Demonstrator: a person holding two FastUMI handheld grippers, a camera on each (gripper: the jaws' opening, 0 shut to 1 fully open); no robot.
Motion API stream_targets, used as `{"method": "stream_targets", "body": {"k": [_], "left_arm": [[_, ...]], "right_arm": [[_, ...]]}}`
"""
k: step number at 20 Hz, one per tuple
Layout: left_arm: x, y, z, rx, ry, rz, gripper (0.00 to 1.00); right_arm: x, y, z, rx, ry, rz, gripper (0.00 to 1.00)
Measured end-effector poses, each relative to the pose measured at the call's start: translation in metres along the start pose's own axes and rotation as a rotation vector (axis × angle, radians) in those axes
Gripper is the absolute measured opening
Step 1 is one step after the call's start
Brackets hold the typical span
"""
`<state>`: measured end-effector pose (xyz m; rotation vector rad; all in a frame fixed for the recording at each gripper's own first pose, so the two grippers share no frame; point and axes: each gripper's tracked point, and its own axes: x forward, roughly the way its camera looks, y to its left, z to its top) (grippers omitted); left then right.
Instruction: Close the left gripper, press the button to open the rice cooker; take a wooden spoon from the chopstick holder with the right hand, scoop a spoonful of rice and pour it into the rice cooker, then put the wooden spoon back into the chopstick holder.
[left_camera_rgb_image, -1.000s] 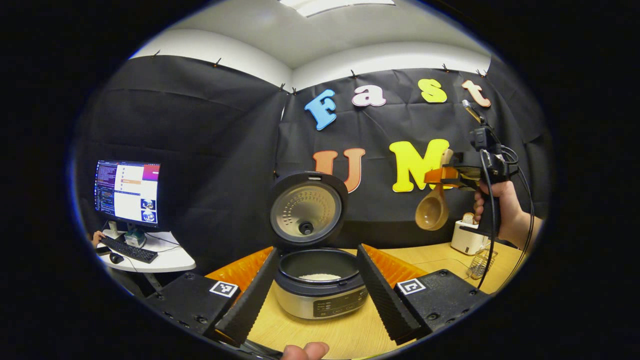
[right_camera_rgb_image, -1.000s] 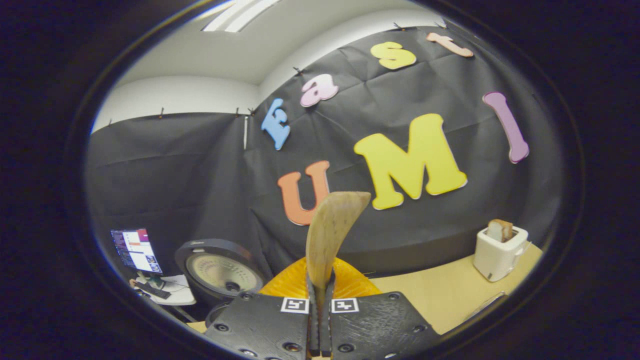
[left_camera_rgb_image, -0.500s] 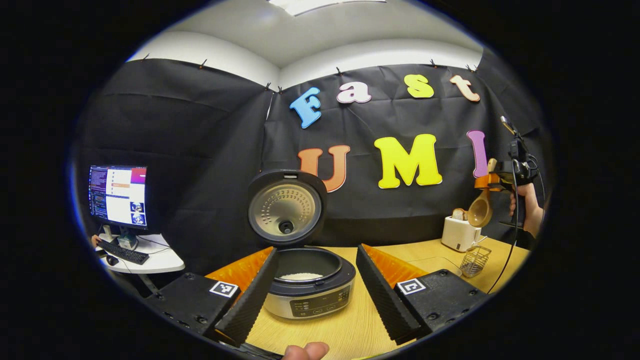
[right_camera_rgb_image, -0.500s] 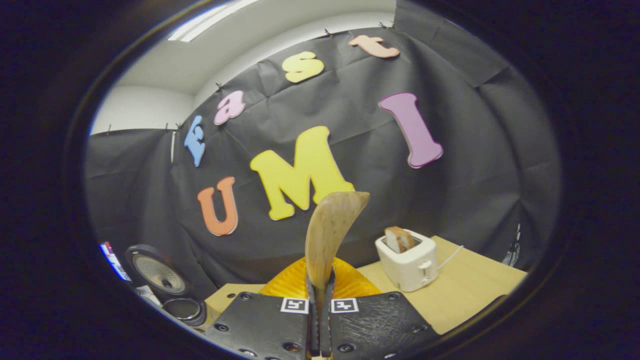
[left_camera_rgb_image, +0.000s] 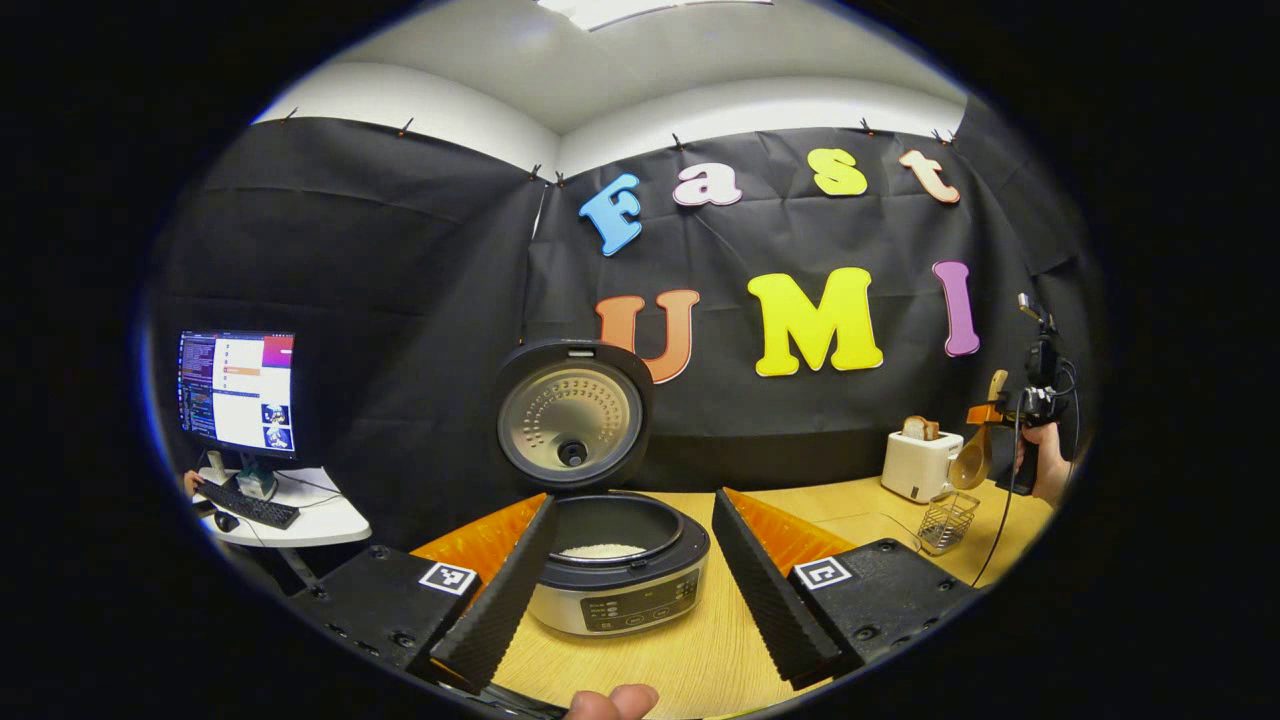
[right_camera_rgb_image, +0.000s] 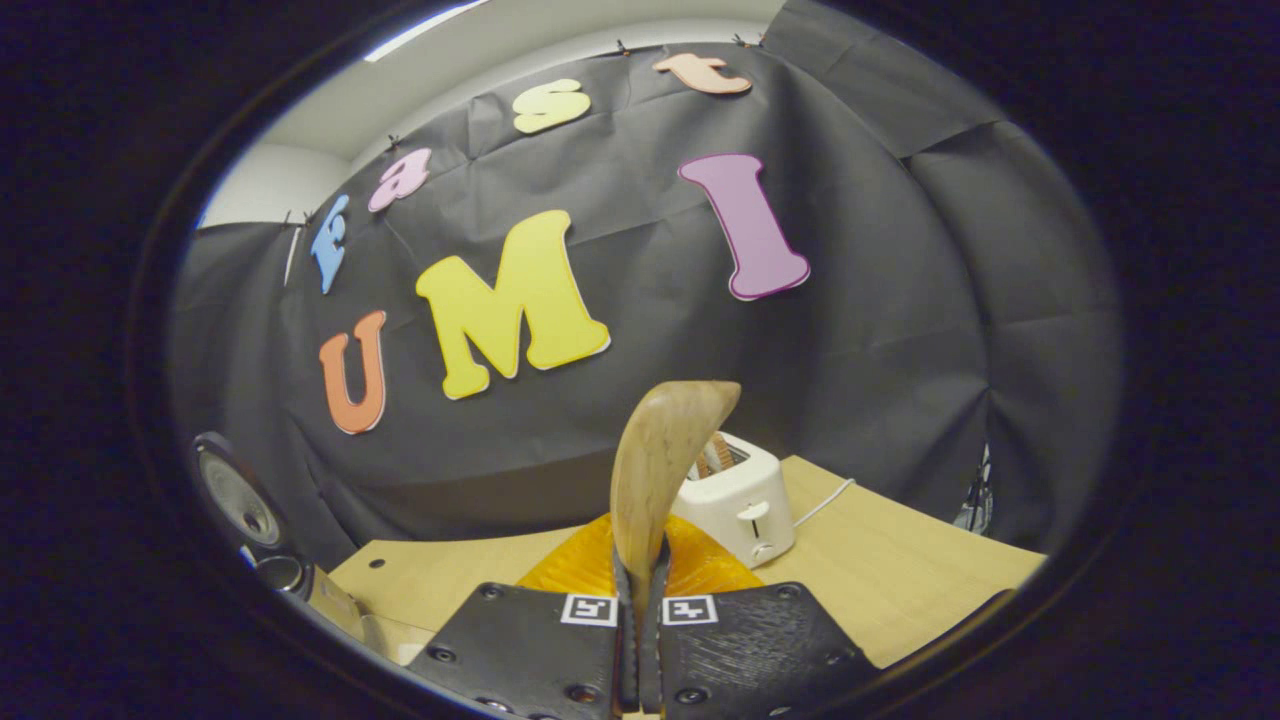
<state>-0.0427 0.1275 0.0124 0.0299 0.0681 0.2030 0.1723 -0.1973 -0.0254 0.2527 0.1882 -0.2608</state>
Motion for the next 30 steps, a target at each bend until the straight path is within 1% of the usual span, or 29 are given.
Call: {"method": "stream_targets", "body": {"k": [3,6,9,12,15,16,18,19,21,22,23,26,27,28,29,30], "left_arm": [[-0.001,0.001,0.000,-0.017,-0.003,-0.004,0.99],[-0.001,0.006,0.000,-0.025,-0.002,-0.002,0.99],[-0.002,0.011,-0.001,-0.032,0.001,0.014,0.99],[-0.001,0.011,-0.002,-0.041,0.009,0.008,0.99],[0.000,0.011,-0.005,-0.044,0.017,0.009,0.99],[0.000,0.011,-0.006,-0.047,0.018,0.007,0.99],[0.001,0.010,-0.006,-0.048,0.021,0.006,0.99],[0.001,0.009,-0.006,-0.048,0.025,0.006,0.99],[0.001,0.008,-0.007,-0.049,0.025,0.006,0.99],[0.001,0.007,-0.006,-0.050,0.023,0.003,0.95],[0.001,0.005,-0.005,-0.050,0.021,0.002,0.99],[0.001,0.002,-0.002,-0.053,0.011,0.002,0.99],[0.002,0.001,-0.003,-0.057,0.011,-0.001,0.99],[0.002,-0.002,-0.003,-0.059,0.011,-0.004,0.99],[0.003,-0.004,-0.003,-0.061,0.012,-0.005,0.99],[0.004,-0.005,-0.003,-0.065,0.011,0.006,0.99]], "right_arm": [[0.006,-0.001,-0.018,-0.033,0.007,0.000,0.01],[0.013,-0.008,-0.029,-0.060,-0.009,-0.021,0.02],[0.019,-0.009,-0.048,-0.052,0.011,-0.017,0.02],[0.023,-0.009,-0.060,-0.065,0.016,-0.008,0.02],[0.023,-0.010,-0.067,-0.063,0.018,-0.011,0.02],[0.019,-0.013,-0.077,-0.064,0.020,-0.009,0.04],[0.018,-0.016,-0.084,-0.074,0.028,-0.013,0.04],[0.017,-0.015,-0.089,-0.082,0.036,-0.006,0.06],[0.016,-0.016,-0.097,-0.093,0.058,0.002,0.06],[0.016,-0.016,-0.096,-0.086,0.062,0.008,0.06],[0.017,-0.017,-0.097,-0.076,0.059,0.007,0.08],[0.013,-0.017,-0.089,-0.085,0.029,0.013,0.13],[0.012,-0.017,-0.084,-0.089,0.015,0.014,0.14],[0.010,-0.017,-0.079,-0.088,0.004,0.016,0.20],[0.008,-0.019,-0.077,-0.090,-0.003,0.007,0.46],[0.008,-0.024,-0.076,-0.104,-0.008,-0.019,0.60]]}}
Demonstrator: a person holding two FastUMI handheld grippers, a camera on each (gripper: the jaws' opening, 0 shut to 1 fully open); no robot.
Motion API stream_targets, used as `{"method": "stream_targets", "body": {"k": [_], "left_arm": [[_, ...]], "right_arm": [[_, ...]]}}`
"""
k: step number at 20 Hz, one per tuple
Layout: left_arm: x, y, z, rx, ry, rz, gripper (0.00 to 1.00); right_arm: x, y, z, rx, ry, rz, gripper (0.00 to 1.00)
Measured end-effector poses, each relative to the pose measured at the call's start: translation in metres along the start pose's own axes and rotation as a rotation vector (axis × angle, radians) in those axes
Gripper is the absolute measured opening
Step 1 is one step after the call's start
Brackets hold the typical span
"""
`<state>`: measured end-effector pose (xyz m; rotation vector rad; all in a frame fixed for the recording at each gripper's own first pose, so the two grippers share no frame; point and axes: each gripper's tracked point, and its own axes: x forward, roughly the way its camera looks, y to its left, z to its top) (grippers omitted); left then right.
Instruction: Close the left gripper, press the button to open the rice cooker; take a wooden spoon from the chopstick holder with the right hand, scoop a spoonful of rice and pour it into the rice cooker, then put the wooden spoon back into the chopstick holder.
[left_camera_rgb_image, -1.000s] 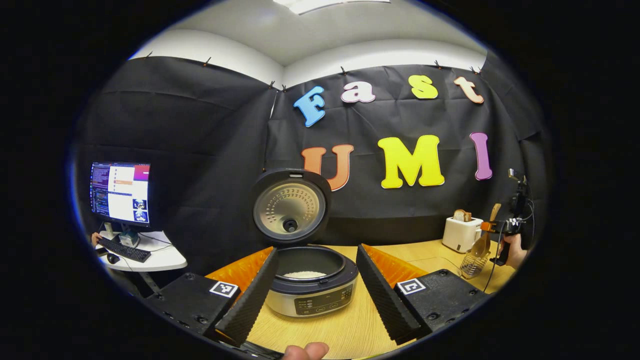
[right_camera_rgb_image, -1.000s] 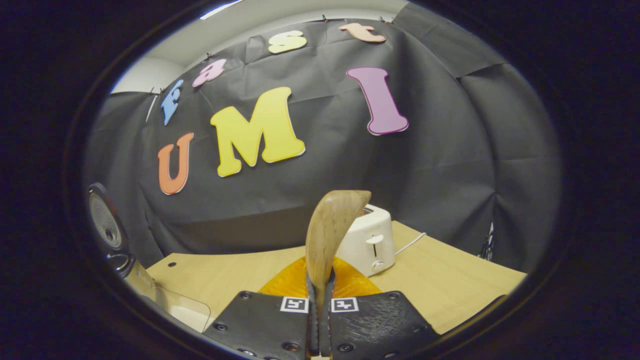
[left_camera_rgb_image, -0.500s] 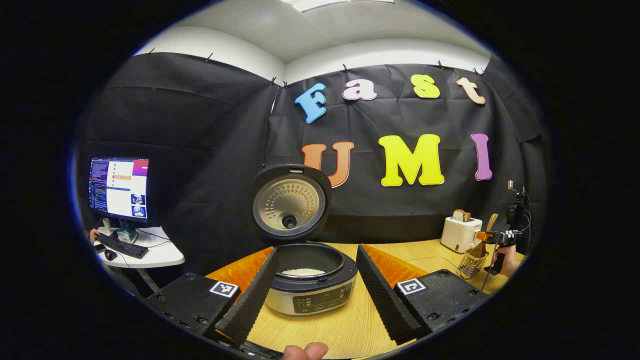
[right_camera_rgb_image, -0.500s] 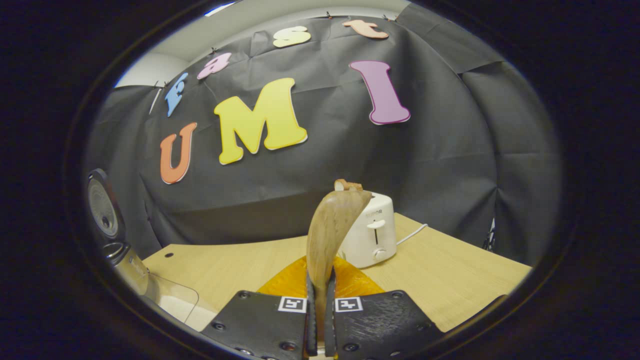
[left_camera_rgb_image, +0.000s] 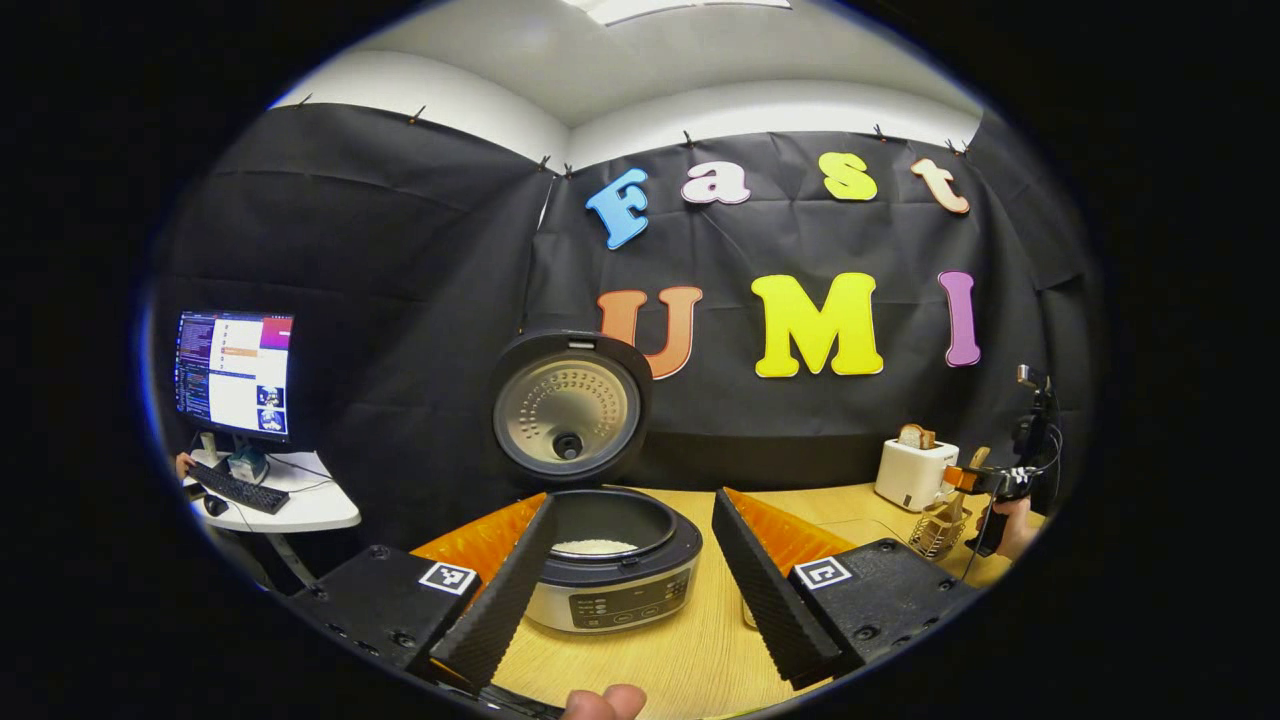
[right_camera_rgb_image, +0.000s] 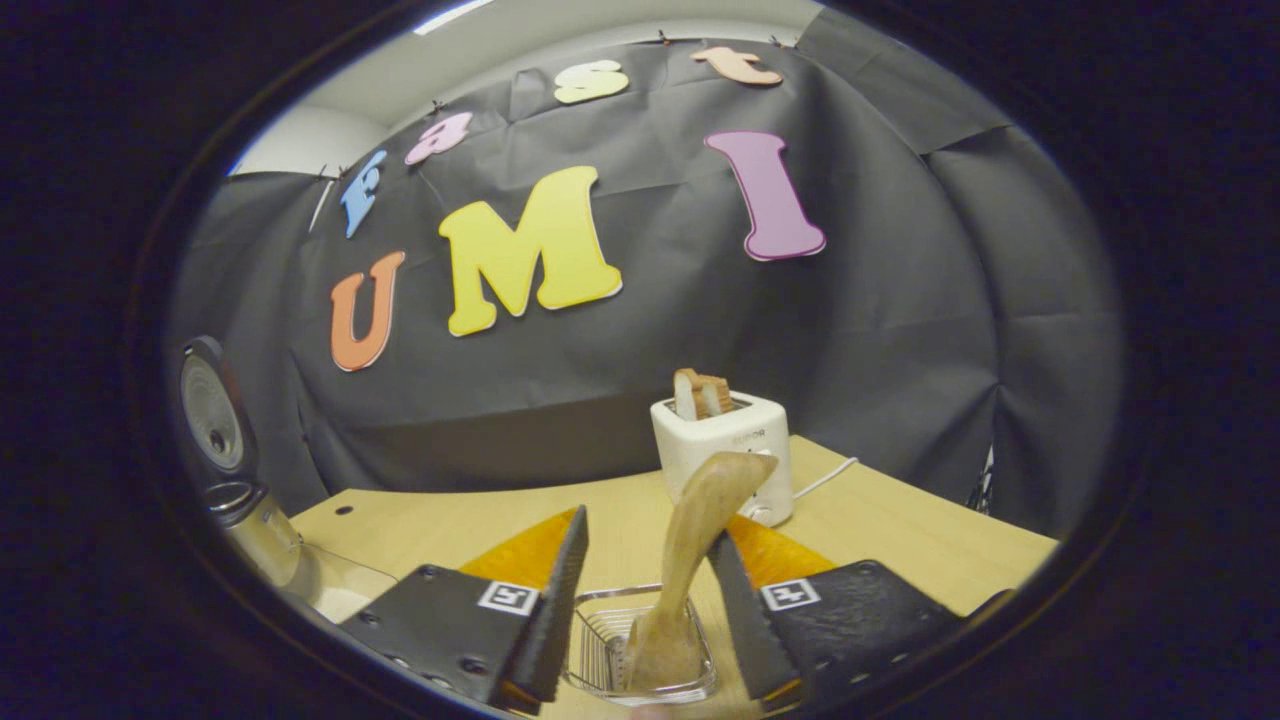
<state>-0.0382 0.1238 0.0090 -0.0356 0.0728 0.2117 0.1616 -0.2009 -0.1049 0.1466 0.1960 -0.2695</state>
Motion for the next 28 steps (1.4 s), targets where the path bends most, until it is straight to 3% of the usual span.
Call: {"method": "stream_targets", "body": {"k": [1,2,3,6,7,8,12,14,15,19,20,21,22,24,25,26,28], "left_arm": [[0.000,0.000,0.000,-0.006,0.001,0.010,0.99],[0.000,-0.004,0.000,-0.014,-0.003,0.006,0.99],[0.000,-0.012,0.003,-0.022,-0.008,-0.004,0.99],[-0.002,-0.022,0.009,-0.008,-0.026,-0.010,0.99],[-0.002,-0.019,0.009,0.001,-0.030,0.007,0.99],[-0.003,-0.020,0.009,0.010,-0.036,0.014,0.99],[-0.003,-0.035,0.012,0.008,-0.059,0.021,0.94],[0.000,-0.047,0.013,-0.022,-0.052,0.012,0.99],[0.002,-0.049,0.016,-0.031,-0.047,0.011,0.99],[0.017,-0.050,0.047,-0.002,-0.060,0.015,0.99],[0.020,-0.047,0.050,0.002,-0.051,0.028,0.99],[0.025,-0.042,0.056,0.003,-0.052,0.042,0.99],[0.031,-0.037,0.062,0.005,-0.051,0.056,0.99],[0.043,-0.025,0.077,0.012,-0.047,0.096,0.99],[0.051,-0.023,0.086,0.017,-0.041,0.102,0.99],[0.059,-0.019,0.095,0.031,-0.036,0.111,0.99],[0.074,-0.010,0.107,0.058,-0.001,0.133,0.99]], "right_arm": [[0.002,-0.006,-0.001,-0.009,-0.005,-0.020,0.77],[0.001,-0.008,0.000,-0.008,-0.005,-0.028,0.75],[0.000,-0.009,0.000,-0.001,-0.001,-0.026,0.93],[-0.002,-0.021,0.005,-0.016,-0.018,-0.062,0.90],[-0.004,-0.024,0.010,-0.024,-0.029,-0.071,0.96],[-0.006,-0.026,0.013,-0.026,-0.035,-0.069,0.91],[-0.017,-0.035,0.042,-0.022,-0.101,-0.052,0.95],[-0.026,-0.038,0.063,-0.011,-0.159,-0.044,0.95],[-0.031,-0.039,0.072,-0.015,-0.180,-0.040,0.91],[-0.059,-0.036,0.097,-0.014,-0.255,0.002,0.95],[-0.067,-0.033,0.098,0.001,-0.259,0.020,0.91],[-0.078,-0.028,0.097,0.025,-0.256,0.045,0.95],[-0.086,-0.027,0.095,0.039,-0.252,0.061,0.92],[-0.105,-0.023,0.097,0.036,-0.264,0.092,0.95],[-0.116,-0.023,0.102,0.031,-0.281,0.105,0.91],[-0.124,-0.022,0.107,0.031,-0.296,0.117,0.95],[-0.141,-0.020,0.112,0.052,-0.311,0.155,0.95]]}}
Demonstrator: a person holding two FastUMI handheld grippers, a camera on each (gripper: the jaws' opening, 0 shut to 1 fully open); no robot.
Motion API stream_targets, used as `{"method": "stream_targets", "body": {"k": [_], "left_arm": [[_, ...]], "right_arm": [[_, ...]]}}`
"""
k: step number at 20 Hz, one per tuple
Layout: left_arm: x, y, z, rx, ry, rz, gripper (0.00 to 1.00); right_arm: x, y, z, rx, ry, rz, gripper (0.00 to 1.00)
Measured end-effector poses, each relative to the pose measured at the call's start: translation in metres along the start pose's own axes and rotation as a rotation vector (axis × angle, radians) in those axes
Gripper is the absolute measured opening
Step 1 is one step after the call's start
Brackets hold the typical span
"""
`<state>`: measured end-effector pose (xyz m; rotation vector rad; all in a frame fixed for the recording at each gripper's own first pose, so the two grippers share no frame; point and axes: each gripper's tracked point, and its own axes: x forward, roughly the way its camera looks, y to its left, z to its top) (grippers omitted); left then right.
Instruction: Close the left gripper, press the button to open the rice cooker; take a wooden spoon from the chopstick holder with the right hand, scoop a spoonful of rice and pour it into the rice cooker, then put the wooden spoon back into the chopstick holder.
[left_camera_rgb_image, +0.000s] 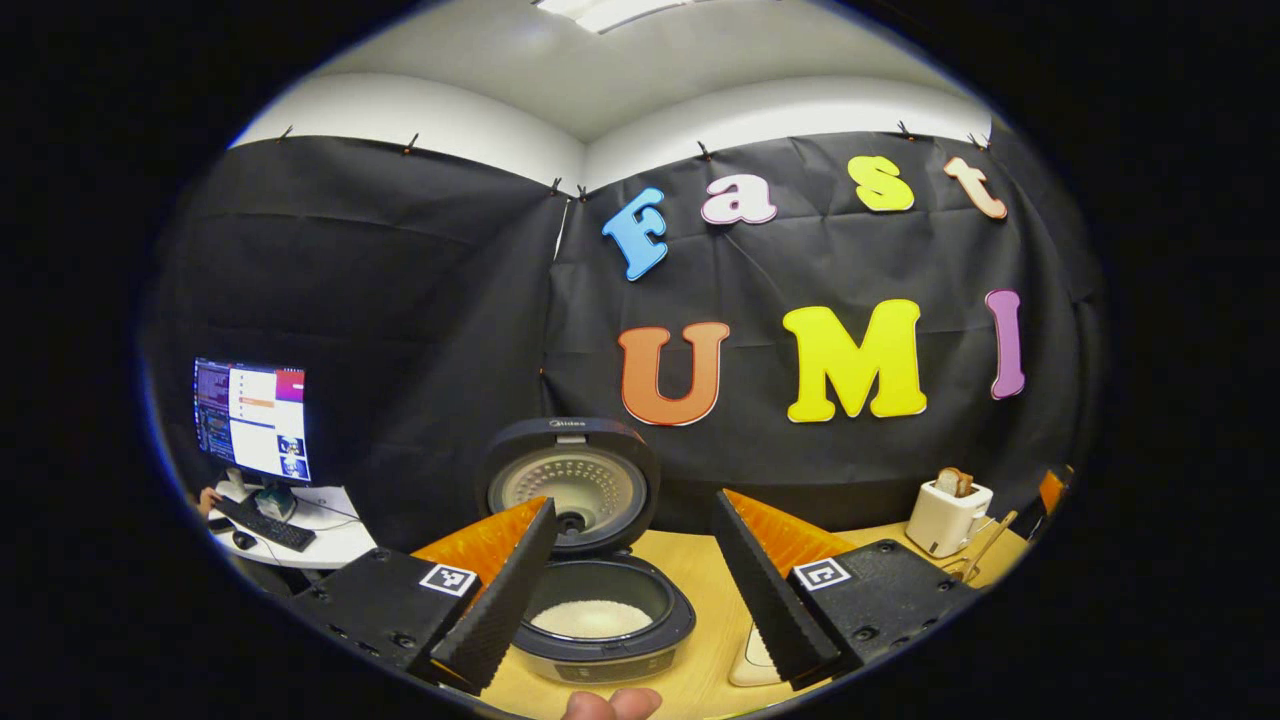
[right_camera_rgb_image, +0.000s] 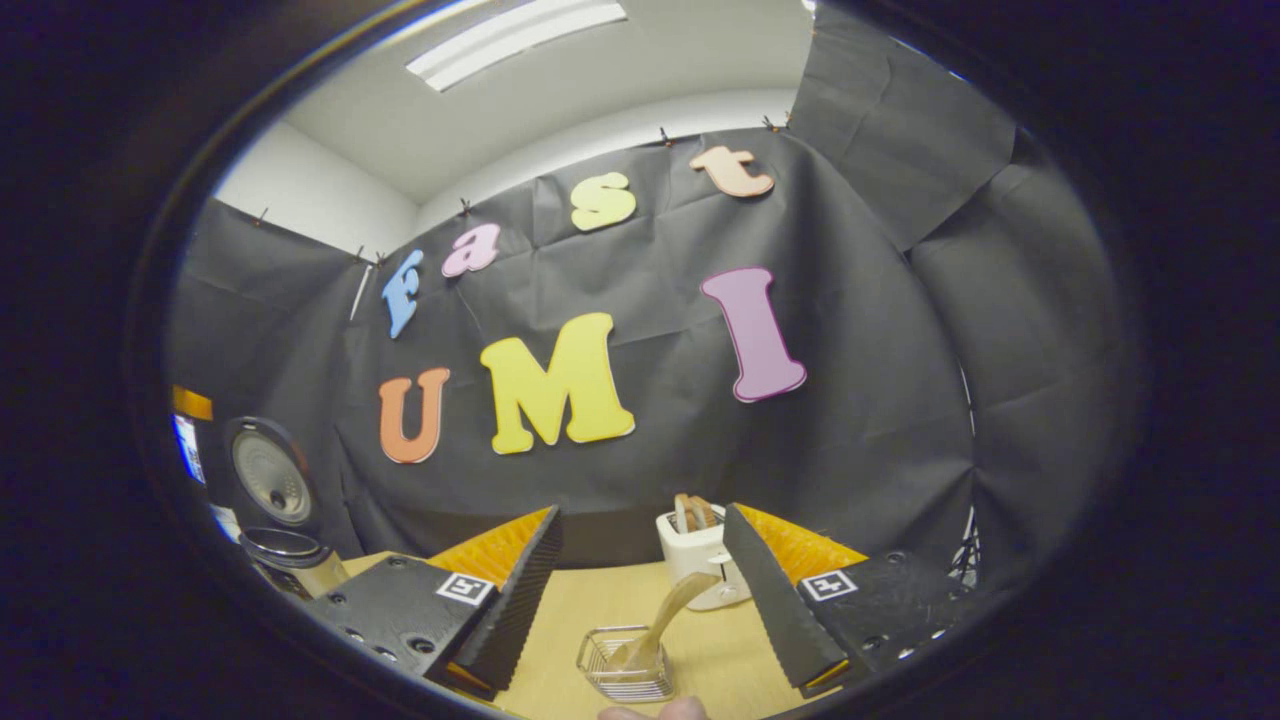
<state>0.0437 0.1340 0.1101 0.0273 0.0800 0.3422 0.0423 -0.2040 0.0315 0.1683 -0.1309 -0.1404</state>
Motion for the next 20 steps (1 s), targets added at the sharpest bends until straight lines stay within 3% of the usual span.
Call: {"method": "stream_targets", "body": {"k": [1,2,6,7,8,12,14,20], "left_arm": [[0.010,0.003,0.005,-0.003,0.012,0.008,0.99],[0.021,0.008,0.010,-0.004,0.023,0.027,0.99],[0.068,0.026,0.035,0.060,0.051,0.097,0.99],[0.079,0.028,0.039,0.064,0.061,0.108,0.98],[0.089,0.027,0.043,0.054,0.068,0.108,0.99],[0.128,0.029,0.049,0.016,0.137,0.094,0.99],[0.145,0.046,0.043,0.028,0.184,0.124,0.99],[0.193,0.093,0.050,0.049,0.222,0.216,0.98]], "right_arm": [[-0.005,0.003,0.003,0.010,-0.004,0.015,0.91],[-0.008,0.001,0.004,0.010,-0.007,0.025,0.95],[-0.017,-0.010,0.005,-0.027,-0.010,0.025,0.95],[-0.017,-0.014,0.004,-0.040,-0.007,0.017,0.90],[-0.016,-0.017,0.002,-0.045,-0.002,0.010,0.95],[-0.016,-0.024,-0.013,-0.025,0.032,0.009,0.95],[-0.017,-0.027,-0.024,-0.014,0.071,-0.003,0.95],[-0.024,0.000,-0.031,0.025,0.086,0.031,0.95]]}}
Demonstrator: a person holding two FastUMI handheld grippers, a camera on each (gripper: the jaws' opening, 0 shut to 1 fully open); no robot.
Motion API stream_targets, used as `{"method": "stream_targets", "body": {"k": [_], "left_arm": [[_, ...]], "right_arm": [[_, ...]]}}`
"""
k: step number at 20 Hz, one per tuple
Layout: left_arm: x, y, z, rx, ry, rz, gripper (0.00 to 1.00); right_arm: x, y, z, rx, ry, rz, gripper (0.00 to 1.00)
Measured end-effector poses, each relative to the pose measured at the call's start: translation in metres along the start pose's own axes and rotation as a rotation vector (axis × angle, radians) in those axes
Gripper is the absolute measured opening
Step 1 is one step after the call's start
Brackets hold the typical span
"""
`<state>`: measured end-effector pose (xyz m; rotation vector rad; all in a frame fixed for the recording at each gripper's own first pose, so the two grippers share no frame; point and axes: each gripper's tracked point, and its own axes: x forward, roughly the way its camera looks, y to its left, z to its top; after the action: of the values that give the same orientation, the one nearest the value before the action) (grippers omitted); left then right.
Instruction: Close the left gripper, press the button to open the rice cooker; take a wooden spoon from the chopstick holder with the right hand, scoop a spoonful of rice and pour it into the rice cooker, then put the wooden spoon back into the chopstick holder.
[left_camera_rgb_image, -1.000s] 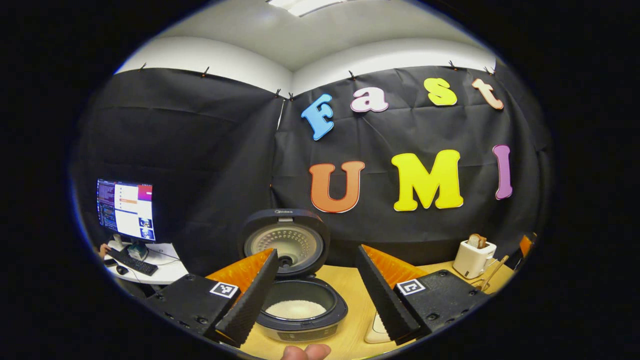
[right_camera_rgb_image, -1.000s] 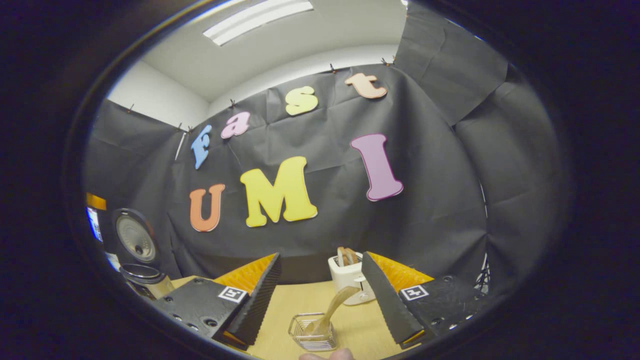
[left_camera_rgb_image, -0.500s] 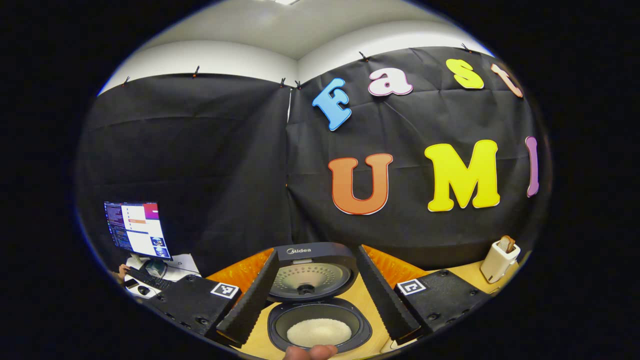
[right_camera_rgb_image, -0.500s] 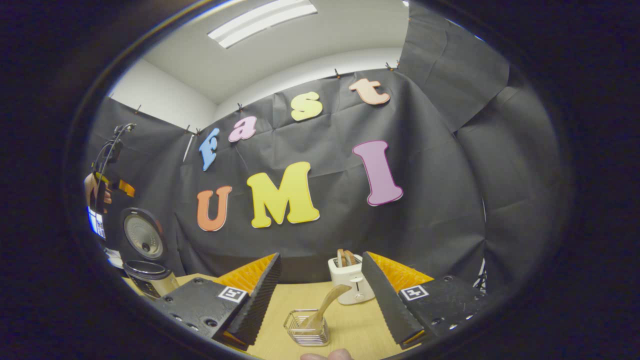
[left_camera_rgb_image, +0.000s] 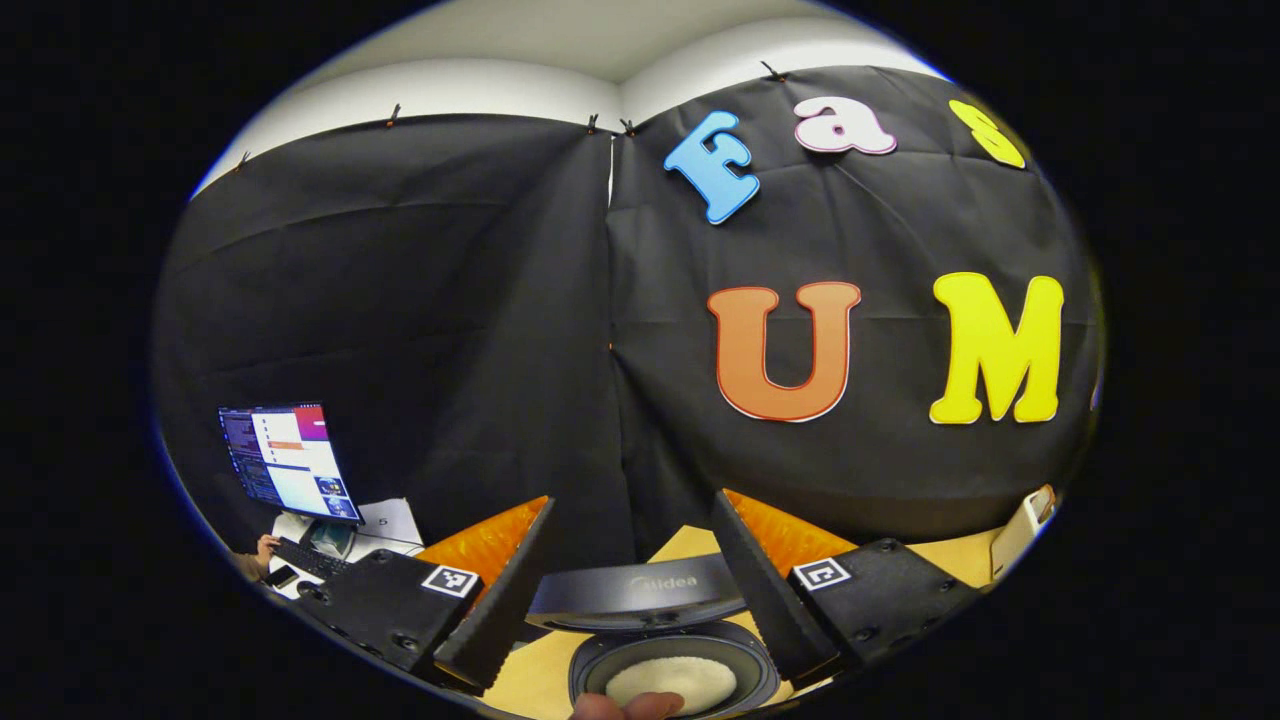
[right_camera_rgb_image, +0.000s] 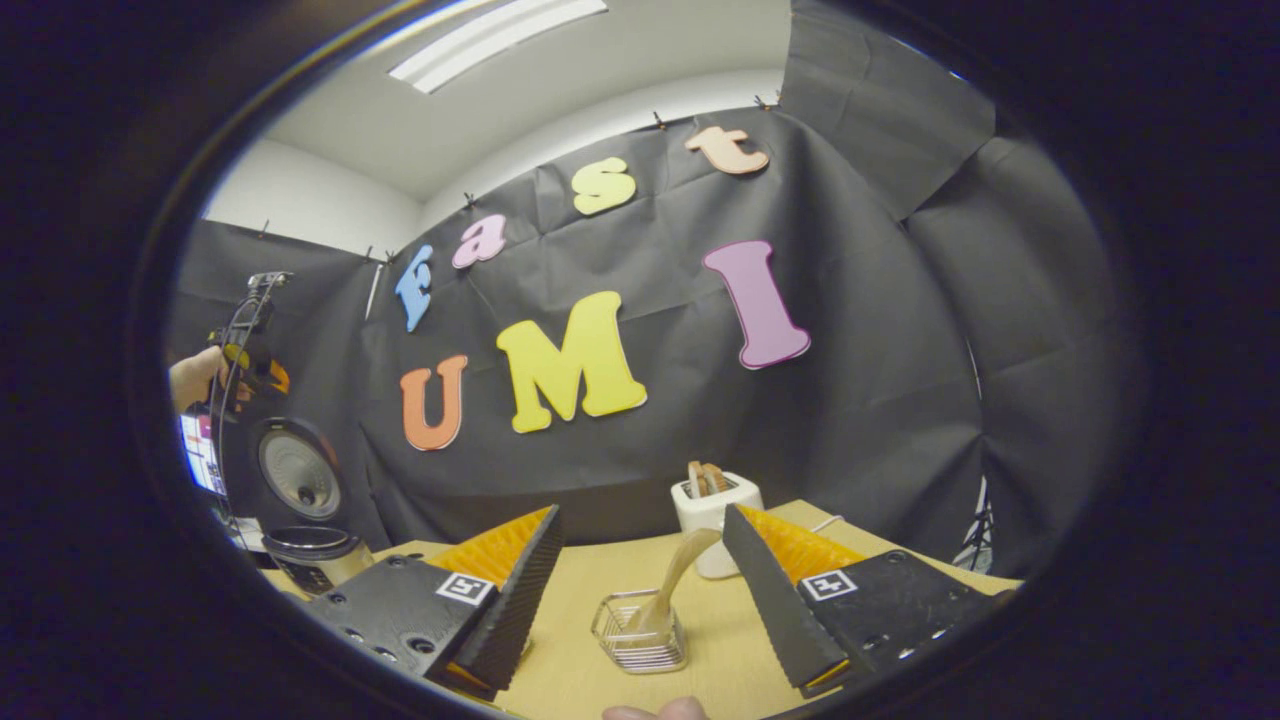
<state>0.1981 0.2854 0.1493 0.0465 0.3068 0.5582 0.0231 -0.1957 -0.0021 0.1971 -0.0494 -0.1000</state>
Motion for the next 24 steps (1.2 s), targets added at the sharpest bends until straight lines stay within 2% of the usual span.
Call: {"method": "stream_targets", "body": {"k": [1,2,6,7,8,9,11,14,15,16,17,18,22,23,24], "left_arm": [[0.008,0.002,-0.001,-0.005,0.018,0.005,0.98],[0.016,0.002,-0.003,-0.014,0.037,0.005,0.98],[0.042,-0.002,-0.020,-0.022,0.125,-0.006,0.98],[0.046,-0.002,-0.028,-0.024,0.161,-0.002,0.98],[0.049,0.000,-0.035,-0.020,0.191,0.005,0.98],[0.051,0.001,-0.038,-0.015,0.210,0.015,0.98],[0.054,-0.002,-0.041,-0.016,0.222,0.012,0.98],[0.053,-0.006,-0.051,-0.019,0.263,0.005,0.98],[0.053,-0.009,-0.054,-0.030,0.274,-0.004,0.98],[0.053,-0.013,-0.054,-0.053,0.274,-0.013,0.98],[0.052,-0.014,-0.056,-0.069,0.283,-0.015,0.96],[0.049,-0.015,-0.058,-0.078,0.288,-0.014,0.94],[0.036,-0.020,-0.066,-0.120,0.319,-0.052,0.95],[0.030,-0.021,-0.069,-0.122,0.319,-0.058,0.95],[0.026,-0.021,-0.071,-0.113,0.316,-0.064,0.95]], "right_arm": [[0.000,0.005,0.001,0.001,-0.004,0.007,0.91],[-0.001,0.010,0.001,0.003,-0.007,0.014,0.95],[0.002,0.013,-0.009,-0.044,-0.003,0.019,0.95],[0.002,0.011,-0.014,-0.050,0.012,0.013,0.91],[0.003,0.011,-0.018,-0.045,0.025,0.013,0.95],[0.003,0.011,-0.020,-0.034,0.032,0.014,0.91],[0.005,0.009,-0.020,-0.019,0.031,0.011,0.95],[0.006,0.012,-0.024,-0.005,0.036,0.019,0.95],[0.006,0.014,-0.026,-0.004,0.040,0.023,0.91],[0.006,0.015,-0.027,-0.005,0.041,0.027,0.95],[0.006,0.017,-0.028,-0.004,0.043,0.029,0.91],[0.006,0.019,-0.029,-0.001,0.047,0.036,0.95],[0.002,0.026,-0.030,0.000,0.049,0.050,0.95],[0.001,0.028,-0.029,-0.001,0.046,0.053,0.91],[-0.001,0.031,-0.029,-0.005,0.042,0.059,0.95]]}}
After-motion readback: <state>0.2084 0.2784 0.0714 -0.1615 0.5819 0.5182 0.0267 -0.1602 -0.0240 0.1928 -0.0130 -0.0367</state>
